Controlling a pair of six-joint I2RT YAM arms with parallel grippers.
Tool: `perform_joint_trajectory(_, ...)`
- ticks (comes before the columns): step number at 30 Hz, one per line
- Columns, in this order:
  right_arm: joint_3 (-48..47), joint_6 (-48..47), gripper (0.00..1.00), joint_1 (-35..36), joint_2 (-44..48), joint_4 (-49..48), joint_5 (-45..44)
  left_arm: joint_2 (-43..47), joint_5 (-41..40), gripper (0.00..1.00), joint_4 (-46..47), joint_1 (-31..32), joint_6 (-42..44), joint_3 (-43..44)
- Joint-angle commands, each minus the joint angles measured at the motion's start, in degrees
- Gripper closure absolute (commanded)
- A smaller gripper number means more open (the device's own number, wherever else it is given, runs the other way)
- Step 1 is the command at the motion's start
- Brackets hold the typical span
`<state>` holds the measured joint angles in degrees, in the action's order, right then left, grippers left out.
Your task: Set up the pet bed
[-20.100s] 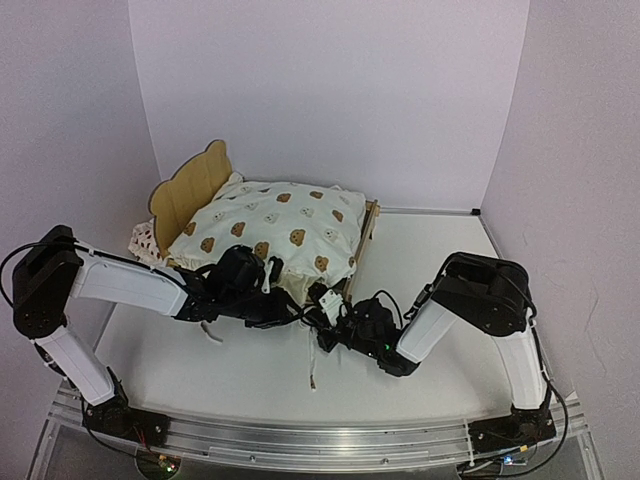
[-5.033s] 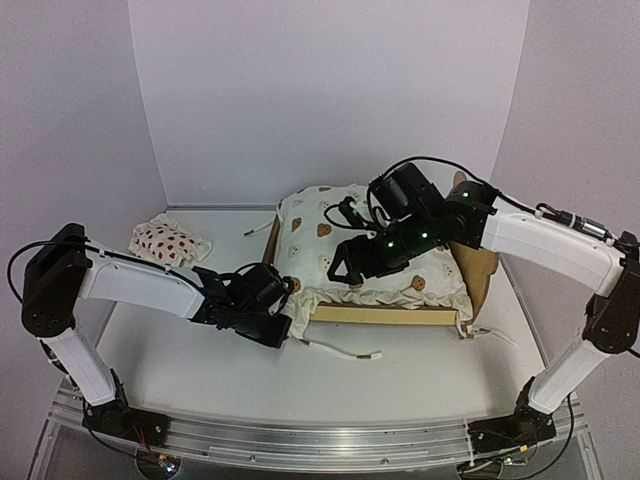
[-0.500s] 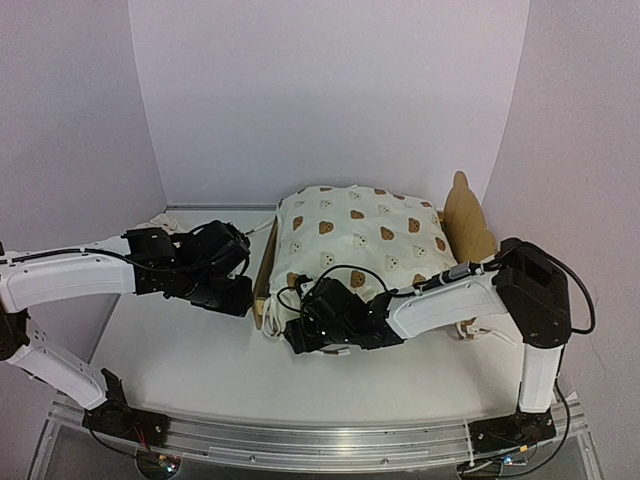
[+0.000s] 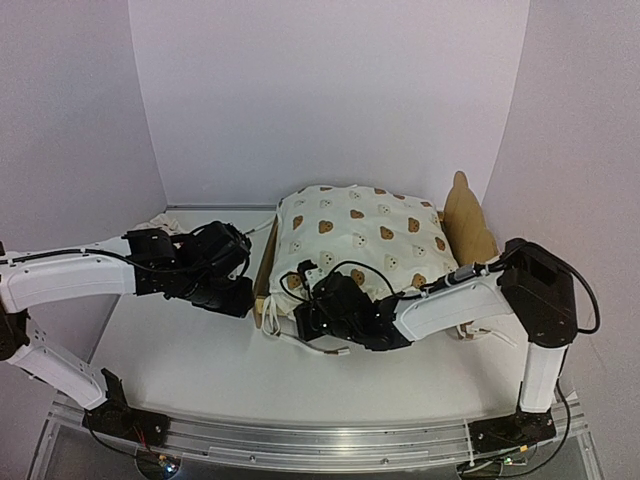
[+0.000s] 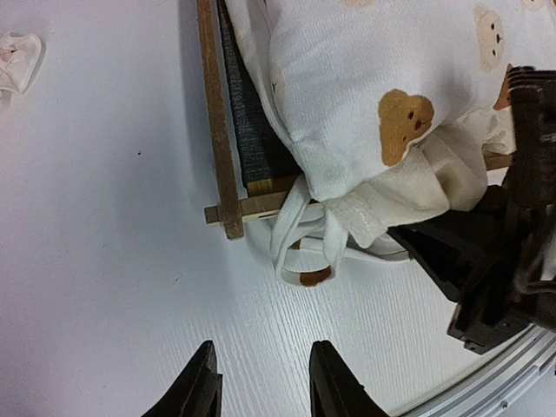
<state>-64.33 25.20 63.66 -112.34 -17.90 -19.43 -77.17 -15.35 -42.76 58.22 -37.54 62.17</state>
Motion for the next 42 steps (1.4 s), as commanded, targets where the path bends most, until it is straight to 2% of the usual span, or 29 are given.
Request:
perform_joint_trajectory(1,-1.6,-3.4,1.0,-0.1,9.2,0.0,0.9,1.3,0.3,0.64,1.8,0.1,0.0,-1.3)
perform_joint_trajectory(9,-6.4,-9.3,1.0,-0.2,14.2,6.2,-1.2,1.8,3.3,0.64,5.5,0.0,1.3,-4.8)
perform_joint_trajectory(16,-9.9,-11.7,1.0,-0.3,12.6,8.4,-3.8,-0.2,5.8,0.62,11.2,0.1,2.9,-6.7)
perform_joint_trajectory(20,-12.0,-11.6,1.0,-0.6,11.3,10.4,-8.3,-2.2,7.6,0.62,14.6,0.1,5.1,-7.1)
perform_joint_trajectory(25,-14.9,-11.5,1.0,-1.3,10.1,13.1,-14.3,-5.9,11.2,0.66,17.6,0.1,6.5,-5.7)
perform_joint_trajectory(31,-15.4,-10.9,1.0,-2.0,10.0,14.4,-15.2,-9.3,13.8,0.7,20.2,0.1,8.1,-4.3)
perform_joint_trajectory(38,-13.9,-10.0,1.0,-2.1,10.8,14.6,-14.6,-13.0,10.0,0.71,21.9,-0.8,10.2,0.6)
perform_joint_trajectory(42,-13.3,-9.7,1.0,-2.2,11.1,14.6,-14.4,-13.9,10.0,0.72,23.7,-4.9,11.0,2.5)
